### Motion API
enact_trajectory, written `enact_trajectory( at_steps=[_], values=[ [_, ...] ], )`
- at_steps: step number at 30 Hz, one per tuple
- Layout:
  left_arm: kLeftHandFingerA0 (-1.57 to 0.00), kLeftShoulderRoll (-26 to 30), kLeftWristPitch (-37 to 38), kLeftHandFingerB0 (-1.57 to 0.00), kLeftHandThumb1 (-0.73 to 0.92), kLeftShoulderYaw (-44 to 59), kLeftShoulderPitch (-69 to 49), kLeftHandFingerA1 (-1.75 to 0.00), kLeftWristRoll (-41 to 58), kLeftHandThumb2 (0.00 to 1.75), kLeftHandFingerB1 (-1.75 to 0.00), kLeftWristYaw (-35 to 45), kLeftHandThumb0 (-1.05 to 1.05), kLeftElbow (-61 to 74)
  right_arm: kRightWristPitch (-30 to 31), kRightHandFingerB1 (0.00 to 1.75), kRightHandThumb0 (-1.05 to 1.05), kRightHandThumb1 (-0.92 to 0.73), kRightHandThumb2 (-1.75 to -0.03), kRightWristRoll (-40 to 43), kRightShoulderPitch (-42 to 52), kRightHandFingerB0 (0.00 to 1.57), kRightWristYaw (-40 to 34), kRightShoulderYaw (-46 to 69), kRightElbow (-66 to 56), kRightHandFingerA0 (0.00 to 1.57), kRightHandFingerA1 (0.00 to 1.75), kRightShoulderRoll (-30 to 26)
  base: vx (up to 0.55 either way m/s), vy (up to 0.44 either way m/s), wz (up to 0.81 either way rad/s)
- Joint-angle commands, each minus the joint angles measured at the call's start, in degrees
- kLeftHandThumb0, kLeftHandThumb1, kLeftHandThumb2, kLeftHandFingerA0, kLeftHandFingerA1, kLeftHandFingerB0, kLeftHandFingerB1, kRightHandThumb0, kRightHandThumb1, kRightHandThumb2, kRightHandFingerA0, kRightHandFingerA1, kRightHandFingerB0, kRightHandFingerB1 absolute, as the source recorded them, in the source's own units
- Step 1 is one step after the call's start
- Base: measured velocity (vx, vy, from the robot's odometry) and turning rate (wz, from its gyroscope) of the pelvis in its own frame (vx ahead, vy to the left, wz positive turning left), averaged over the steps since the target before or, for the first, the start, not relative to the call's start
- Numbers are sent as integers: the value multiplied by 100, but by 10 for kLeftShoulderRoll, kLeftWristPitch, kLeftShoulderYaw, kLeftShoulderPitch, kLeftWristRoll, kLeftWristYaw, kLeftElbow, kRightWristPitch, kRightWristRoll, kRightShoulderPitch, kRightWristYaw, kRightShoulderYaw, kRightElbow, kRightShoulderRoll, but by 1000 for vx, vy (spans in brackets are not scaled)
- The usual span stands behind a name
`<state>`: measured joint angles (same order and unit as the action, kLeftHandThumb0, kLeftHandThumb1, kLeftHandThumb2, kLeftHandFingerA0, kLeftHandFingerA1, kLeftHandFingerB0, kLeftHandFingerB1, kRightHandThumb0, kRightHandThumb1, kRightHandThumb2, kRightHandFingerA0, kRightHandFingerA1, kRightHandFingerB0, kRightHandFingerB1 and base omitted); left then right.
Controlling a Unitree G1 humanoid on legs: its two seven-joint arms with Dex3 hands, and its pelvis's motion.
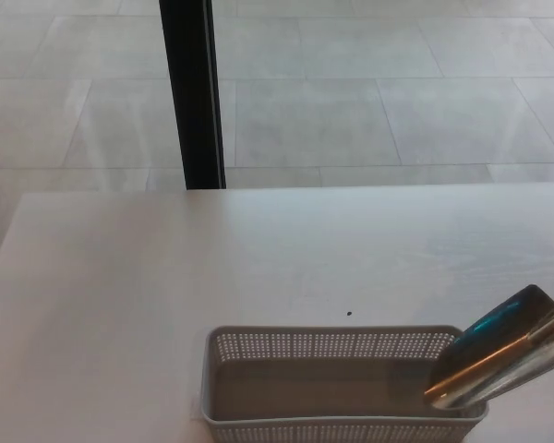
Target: A garden tool is kept on the righthand side and a container is kept on the lefthand side on a desk infront of the robot. the robot uses its right hand to pick up the garden tool and makes a scooping motion inside the container
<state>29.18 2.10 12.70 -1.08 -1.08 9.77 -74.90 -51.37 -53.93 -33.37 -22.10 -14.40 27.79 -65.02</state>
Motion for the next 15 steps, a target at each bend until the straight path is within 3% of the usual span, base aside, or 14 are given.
enact_trajectory(
  at_steps=[1, 2, 6, 7, 8, 9, 10, 12, 13, 15],
  values=[
    [-66, 5, -1, -57, 69, 4, -2, -66, 6, 61, -51, 3, -55, -2, 156, 116, -50, -43, -84, 70, 29, 81, 240, 8, -51, 116, 140, 29, 0, 0, 0],
    [-64, 5, -4, -56, 69, 4, -2, -67, 5, 61, -51, 2, -55, -3, 176, 148, -37, -66, -66, 79, 36, 67, 264, 9, -63, 80, 175, 36, 0, 0, 0],
    [-62, 5, -2, -55, 70, 2, -2, -64, 4, 61, -50, 3, -55, -2, 212, 152, -29, -68, -80, 90, 47, 66, 308, 15, -89, 79, 175, 49, 0, 0, 0],
    [-63, 6, -3, -55, 69, 5, -2, -65, 7, 60, -50, 9, -56, -2, 232, 103, -25, -64, -87, 88, 49, 83, 328, 15, -105, 81, 173, 57, 0, 0, 0],
    [-63, 6, -3, -55, 68, 7, -2, -65, 10, 60, -50, 12, -55, -3, 238, 80, -26, -63, -90, 86, 50, 86, 333, 16, -113, 83, 168, 59, 0, 0, 0],
    [-63, 7, -2, -55, 69, 7, -1, -64, 9, 61, -50, 12, -56, -3, 243, 80, -27, -64, -90, 84, 51, 85, 340, 18, -118, 85, 166, 62, 0, 0, 0],
    [-63, 6, -1, -55, 69, 4, 0, -64, 6, 61, -49, 10, -56, -2, 250, 93, -29, -68, -80, 81, 52, 82, 350, 18, -126, 84, 167, 63, 0, 0, 0],
    [-63, 6, -3, -56, 70, 3, 1, -63, 6, 61, -50, 9, -55, -1, 266, 94, -31, -69, -75, 72, 54, 81, 368, 19, -141, 84, 166, 67, 0, 0, 0],
    [-65, 5, -4, -55, 70, 2, 1, -64, 5, 61, -50, 6, -55, -1, 287, 84, -35, -75, -78, 61, 57, 78, 383, 21, -154, 84, 166, 74, 0, 0, 0],
    [-65, 6, -2, -57, 70, 3, 0, -65, 5, 61, -50, 9, -55, -1, 316, 81, -34, -72, -78, 49, 61, 80, 403, 24, -168, 86, 165, 86, 0, 0, 0]
  ],
)
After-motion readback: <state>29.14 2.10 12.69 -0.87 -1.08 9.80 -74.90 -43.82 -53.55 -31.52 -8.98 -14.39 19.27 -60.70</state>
